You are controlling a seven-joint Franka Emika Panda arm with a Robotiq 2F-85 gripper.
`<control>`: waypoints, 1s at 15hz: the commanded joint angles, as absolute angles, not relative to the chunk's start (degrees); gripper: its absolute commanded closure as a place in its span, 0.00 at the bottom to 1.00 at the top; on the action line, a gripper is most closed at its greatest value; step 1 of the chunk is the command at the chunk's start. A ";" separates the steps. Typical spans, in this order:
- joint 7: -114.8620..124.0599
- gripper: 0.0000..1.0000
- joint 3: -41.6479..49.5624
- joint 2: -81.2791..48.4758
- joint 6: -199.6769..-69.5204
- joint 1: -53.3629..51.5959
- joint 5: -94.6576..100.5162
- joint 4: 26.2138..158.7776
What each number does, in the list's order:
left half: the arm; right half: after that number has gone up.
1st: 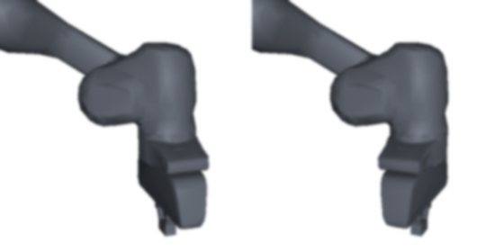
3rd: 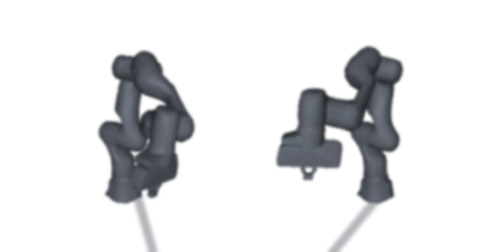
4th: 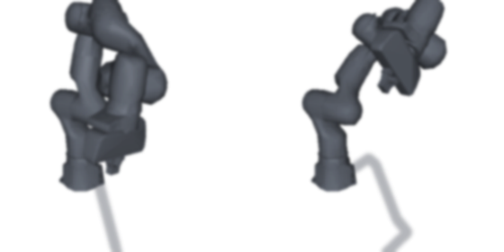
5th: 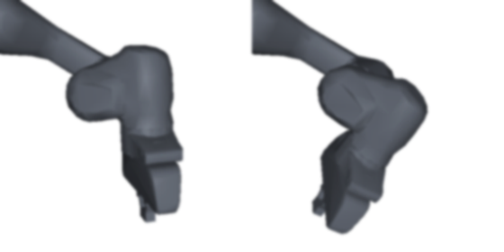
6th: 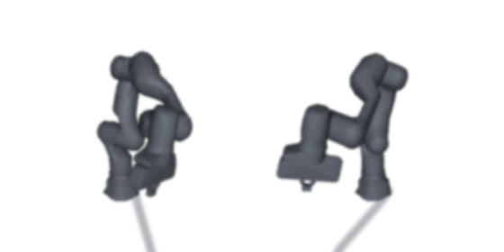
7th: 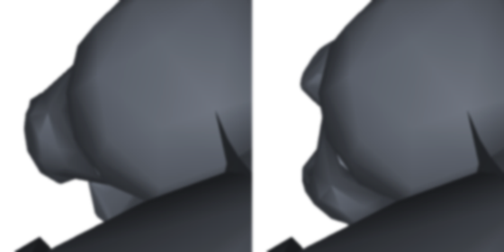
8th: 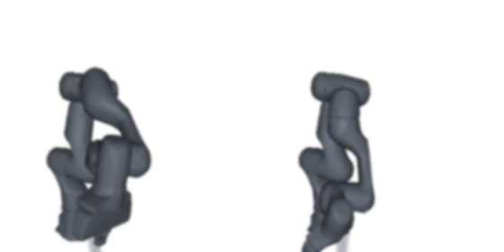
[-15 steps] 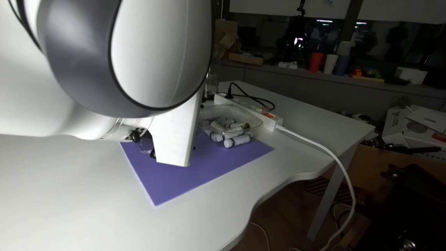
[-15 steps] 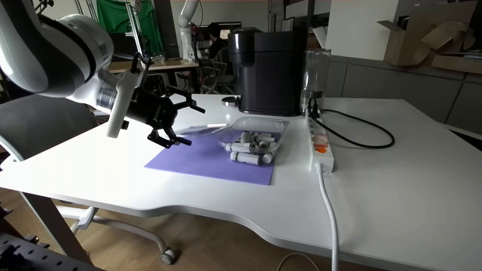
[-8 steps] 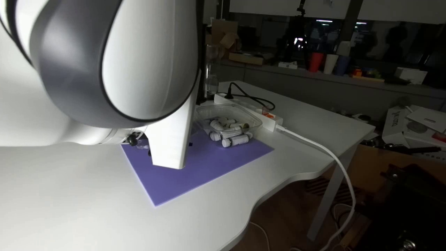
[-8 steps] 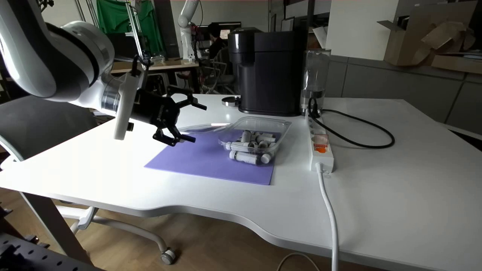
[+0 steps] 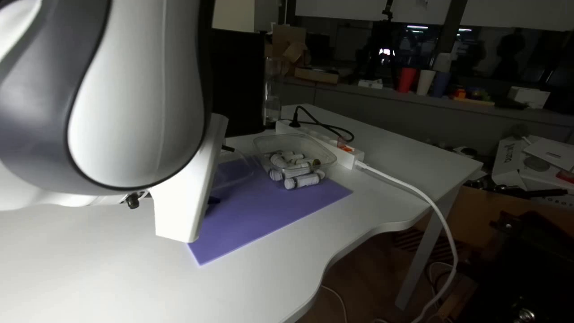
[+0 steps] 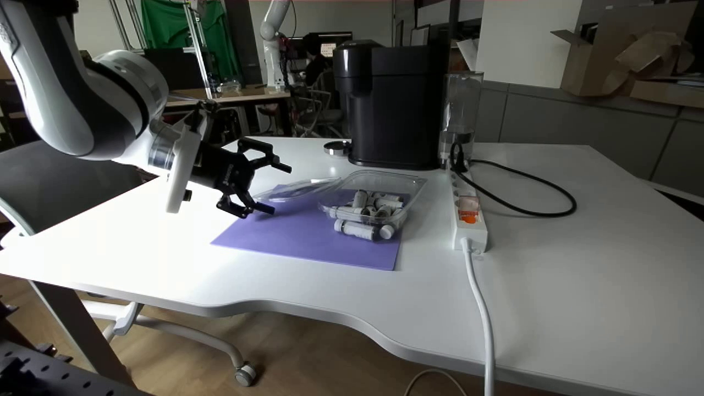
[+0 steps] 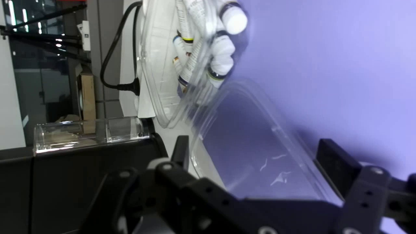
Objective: Close the box
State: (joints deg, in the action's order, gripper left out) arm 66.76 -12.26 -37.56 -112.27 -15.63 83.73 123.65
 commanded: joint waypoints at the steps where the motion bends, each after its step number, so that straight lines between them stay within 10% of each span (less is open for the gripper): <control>1: 72.32 0.00 -13.28 -35.94 -114.87 -14.84 82.88 122.88; 15: 72.91 0.00 -13.35 -30.36 -114.70 -15.27 78.97 126.56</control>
